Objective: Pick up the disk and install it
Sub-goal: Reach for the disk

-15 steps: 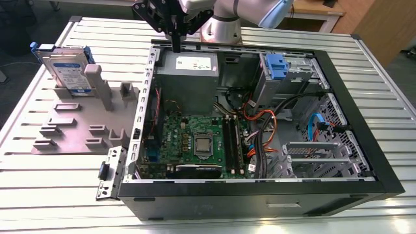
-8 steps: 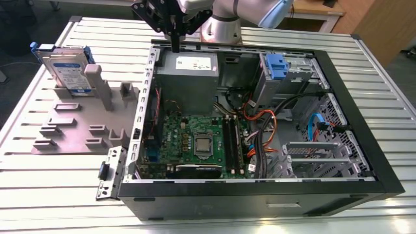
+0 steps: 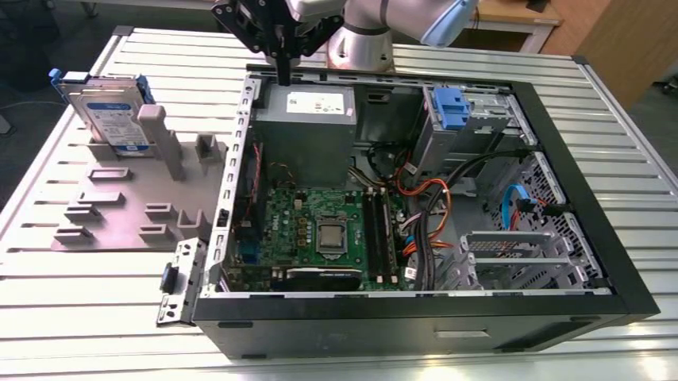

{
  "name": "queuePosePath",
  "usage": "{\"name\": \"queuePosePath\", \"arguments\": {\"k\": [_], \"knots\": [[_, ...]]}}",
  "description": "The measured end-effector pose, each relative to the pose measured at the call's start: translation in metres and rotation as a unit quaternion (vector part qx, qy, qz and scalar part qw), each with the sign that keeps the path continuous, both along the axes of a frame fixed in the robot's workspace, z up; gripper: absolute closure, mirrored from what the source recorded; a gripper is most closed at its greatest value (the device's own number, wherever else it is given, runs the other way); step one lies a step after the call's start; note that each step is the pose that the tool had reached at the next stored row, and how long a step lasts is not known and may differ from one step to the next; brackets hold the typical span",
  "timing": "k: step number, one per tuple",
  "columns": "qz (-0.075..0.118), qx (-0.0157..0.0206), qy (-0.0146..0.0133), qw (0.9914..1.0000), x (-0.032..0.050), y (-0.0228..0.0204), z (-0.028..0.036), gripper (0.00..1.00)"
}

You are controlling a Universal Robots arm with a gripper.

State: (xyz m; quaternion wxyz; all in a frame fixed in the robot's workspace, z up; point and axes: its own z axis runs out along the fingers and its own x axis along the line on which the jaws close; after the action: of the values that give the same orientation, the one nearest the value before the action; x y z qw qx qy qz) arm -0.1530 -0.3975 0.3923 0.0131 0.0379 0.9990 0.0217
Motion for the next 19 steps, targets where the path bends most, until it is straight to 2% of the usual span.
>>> {"name": "queuePosePath", "arguments": {"k": [19], "knots": [[0.000,0.0000,0.0000,1.00000,-0.0044,0.0000,-0.0003,0.89]]}}
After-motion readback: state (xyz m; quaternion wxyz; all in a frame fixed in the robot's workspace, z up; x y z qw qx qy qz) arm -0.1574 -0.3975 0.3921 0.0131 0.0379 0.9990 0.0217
